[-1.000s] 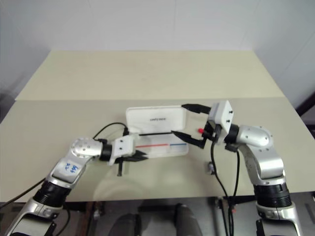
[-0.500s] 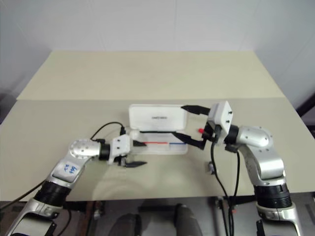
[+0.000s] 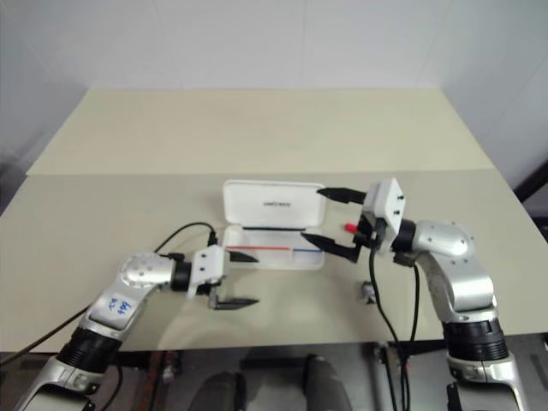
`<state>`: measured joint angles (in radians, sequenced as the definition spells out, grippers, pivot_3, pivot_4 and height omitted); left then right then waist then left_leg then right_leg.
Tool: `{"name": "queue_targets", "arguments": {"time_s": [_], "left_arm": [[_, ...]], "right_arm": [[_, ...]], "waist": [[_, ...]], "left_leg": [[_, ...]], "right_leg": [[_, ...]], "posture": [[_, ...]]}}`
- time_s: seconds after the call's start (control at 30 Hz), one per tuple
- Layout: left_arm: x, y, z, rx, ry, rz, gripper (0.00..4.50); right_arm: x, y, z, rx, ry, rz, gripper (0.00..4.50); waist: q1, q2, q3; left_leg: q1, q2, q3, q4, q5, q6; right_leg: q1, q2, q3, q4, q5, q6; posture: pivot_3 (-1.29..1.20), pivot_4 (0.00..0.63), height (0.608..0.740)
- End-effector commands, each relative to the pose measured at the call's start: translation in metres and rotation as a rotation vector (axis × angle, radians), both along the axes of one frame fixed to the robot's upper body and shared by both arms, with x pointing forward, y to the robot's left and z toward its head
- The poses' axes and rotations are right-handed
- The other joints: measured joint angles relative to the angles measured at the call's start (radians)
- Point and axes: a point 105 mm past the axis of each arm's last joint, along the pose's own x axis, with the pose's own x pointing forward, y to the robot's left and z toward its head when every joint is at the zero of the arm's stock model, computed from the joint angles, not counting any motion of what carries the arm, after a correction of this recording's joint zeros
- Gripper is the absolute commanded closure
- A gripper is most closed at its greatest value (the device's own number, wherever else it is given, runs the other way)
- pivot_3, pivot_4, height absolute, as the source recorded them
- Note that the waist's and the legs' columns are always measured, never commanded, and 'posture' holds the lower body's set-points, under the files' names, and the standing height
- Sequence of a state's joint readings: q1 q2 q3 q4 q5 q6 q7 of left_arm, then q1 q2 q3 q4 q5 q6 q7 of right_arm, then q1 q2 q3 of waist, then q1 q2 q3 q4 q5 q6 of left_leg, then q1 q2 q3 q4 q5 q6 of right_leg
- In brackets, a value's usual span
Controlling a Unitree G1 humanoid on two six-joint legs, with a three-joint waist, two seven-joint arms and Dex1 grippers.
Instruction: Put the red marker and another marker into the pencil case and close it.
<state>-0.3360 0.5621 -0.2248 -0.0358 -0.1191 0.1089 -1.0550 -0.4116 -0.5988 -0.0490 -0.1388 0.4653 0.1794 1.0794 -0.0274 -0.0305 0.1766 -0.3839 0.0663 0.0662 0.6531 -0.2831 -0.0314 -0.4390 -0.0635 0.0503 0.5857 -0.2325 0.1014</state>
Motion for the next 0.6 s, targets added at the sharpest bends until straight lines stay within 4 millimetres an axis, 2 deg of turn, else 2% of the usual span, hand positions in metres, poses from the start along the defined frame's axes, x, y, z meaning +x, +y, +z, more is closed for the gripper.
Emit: {"name": "queue_targets", "arguments": {"time_s": [0.03,0.2,0.37,0.53,0.6], "left_arm": [[-0.004,-0.005,0.022,-0.076,-0.075,-0.039,0.02],[-0.005,-0.009,0.05,-0.21,-0.124,-0.05,0.02],[-0.012,-0.006,0.089,-0.345,-0.158,-0.065,0.02],[-0.018,0.004,0.099,-0.327,-0.15,-0.068,0.02],[-0.02,0.01,0.099,-0.304,-0.136,-0.067,0.02]], "right_arm": [[0.003,-0.012,0.01,-0.011,-0.03,-0.015,0.0],[0.012,-0.034,0.0,-0.088,0.031,-0.044,0.0],[0.035,-0.076,-0.013,-0.214,0.139,-0.123,0.0],[0.051,-0.094,-0.025,-0.277,0.208,-0.15,0.0],[0.059,-0.098,-0.024,-0.226,0.237,-0.173,0.0]], "waist": [[0.0,0.0,0.0],[0.002,0.0,0.0],[-0.001,0.0,0.0],[-0.007,-0.001,0.001],[-0.008,-0.001,0.001]], "left_leg": [[0.0,0.0,0.0,0.0,0.0,0.0],[-0.001,0.0,0.0,0.0,0.0,0.0],[-0.001,0.0,0.0,0.001,0.0,0.0],[0.002,0.0,0.001,0.0,0.0,0.0],[0.002,0.0,0.001,-0.001,0.0,0.0]], "right_leg": [[0.0,0.0,0.0,0.0,0.0,0.0],[0.0,0.0,0.0,-0.001,0.0,0.0],[0.0,0.0,0.001,0.0,0.0,0.001],[0.0,0.002,0.003,0.0,0.0,0.001],[0.0,0.002,0.004,0.0,0.0,0.001]], "posture": [[0.0,0.15,0.74],[0.0,0.15,0.74],[0.0,0.15,0.74],[0.0,0.15,0.74],[0.0,0.15,0.74]]}}
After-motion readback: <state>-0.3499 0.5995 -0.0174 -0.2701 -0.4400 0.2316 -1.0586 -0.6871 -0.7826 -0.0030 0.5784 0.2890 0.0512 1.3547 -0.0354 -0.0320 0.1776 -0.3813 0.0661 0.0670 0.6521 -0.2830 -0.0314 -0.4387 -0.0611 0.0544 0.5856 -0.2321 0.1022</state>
